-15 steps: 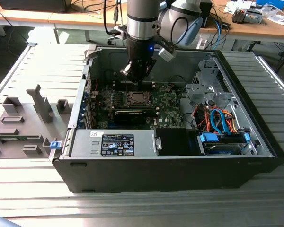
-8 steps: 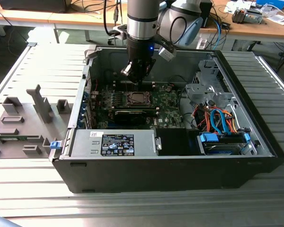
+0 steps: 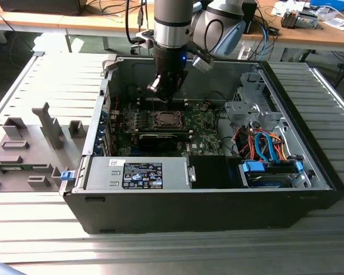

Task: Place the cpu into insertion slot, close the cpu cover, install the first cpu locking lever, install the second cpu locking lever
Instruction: 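Install the first cpu locking lever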

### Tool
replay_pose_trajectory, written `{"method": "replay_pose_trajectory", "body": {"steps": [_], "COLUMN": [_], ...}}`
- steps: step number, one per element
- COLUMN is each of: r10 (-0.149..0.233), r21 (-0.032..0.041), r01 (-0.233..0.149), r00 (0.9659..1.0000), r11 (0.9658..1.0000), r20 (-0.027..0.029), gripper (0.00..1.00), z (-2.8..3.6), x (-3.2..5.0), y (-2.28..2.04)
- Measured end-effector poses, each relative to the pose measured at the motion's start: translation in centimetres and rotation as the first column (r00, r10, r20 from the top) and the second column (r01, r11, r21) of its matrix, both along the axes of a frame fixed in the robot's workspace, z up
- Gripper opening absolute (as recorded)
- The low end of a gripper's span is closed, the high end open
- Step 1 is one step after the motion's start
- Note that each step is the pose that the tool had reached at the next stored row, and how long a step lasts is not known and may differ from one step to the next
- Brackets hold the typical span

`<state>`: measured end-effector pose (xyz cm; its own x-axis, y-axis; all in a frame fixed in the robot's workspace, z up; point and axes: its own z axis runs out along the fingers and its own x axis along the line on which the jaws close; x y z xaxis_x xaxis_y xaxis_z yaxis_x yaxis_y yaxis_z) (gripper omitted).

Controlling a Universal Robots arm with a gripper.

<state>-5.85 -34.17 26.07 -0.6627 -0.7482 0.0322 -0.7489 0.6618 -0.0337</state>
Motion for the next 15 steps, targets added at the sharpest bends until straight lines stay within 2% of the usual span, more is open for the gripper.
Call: {"method": "replay_pose_trajectory", "body": {"steps": [15], "r10": [0.077], "r21": [0.0073], "r01": [-0.077], "r00": [0.997], "r11": [0.997], "r20": [0.0003], "gripper": [0.11], "z": [0.0], "x": [0.0], "y": [0.0]}}
